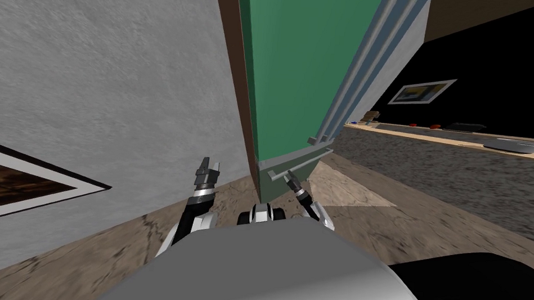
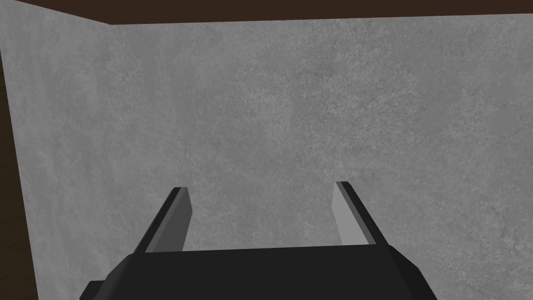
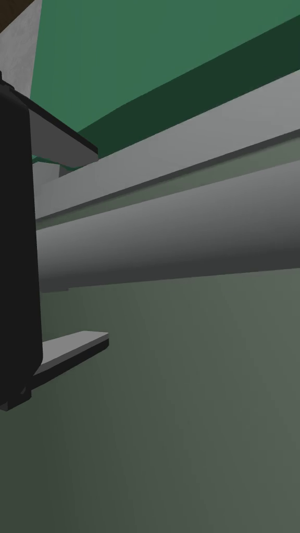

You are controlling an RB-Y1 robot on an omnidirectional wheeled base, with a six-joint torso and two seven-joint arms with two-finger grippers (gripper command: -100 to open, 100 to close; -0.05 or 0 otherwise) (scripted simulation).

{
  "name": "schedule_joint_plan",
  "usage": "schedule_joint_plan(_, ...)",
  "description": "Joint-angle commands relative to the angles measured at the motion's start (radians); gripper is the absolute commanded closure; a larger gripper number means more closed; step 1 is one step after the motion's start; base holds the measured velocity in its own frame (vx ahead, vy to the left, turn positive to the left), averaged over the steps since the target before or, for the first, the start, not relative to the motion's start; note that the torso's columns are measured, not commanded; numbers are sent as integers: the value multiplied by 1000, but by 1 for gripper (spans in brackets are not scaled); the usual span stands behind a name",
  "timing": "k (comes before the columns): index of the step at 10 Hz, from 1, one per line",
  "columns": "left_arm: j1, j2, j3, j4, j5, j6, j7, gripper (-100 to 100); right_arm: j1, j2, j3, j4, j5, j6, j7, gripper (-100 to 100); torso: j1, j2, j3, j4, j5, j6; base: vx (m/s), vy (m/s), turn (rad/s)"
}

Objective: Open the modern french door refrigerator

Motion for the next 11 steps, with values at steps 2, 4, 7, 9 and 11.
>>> schedule_joint_plan(2, 0, 0, 0, 0, 0, 0, 0, 0, 28, -20, 8, 20, -12, -55, 64, -100, -3, 4, 3, 2, -1, 1, 16, 66, -15)
schedule_joint_plan(4, 0, 0, 0, 0, 0, 0, 0, 0, 43, -14, 12, 32, -20, -83, 97, -100, -3, 5, 3, 2, 0, 1, -2, 53, -13)
schedule_joint_plan(7, 0, 0, 0, 0, 0, 0, 0, 0, 61, 59, 16, 46, -29, -117, 135, -100, 0, 3, 2, 1, 0, 1, -1, 59, -13)
schedule_joint_plan(9, 0, 0, 0, 0, 0, 0, 0, 0, 65, 116, 17, 50, -32, -126, 145, -100, -3, 2, 1, 1, 0, 1, 8, 26, -3)
schedule_joint_plan(11, 0, 0, 0, 0, 0, 0, 0, 0, 67, 160, 18, 52, -33, -130, 150, -100, -3, 3, 2, 1, 0, 1, 2, 10, -3)
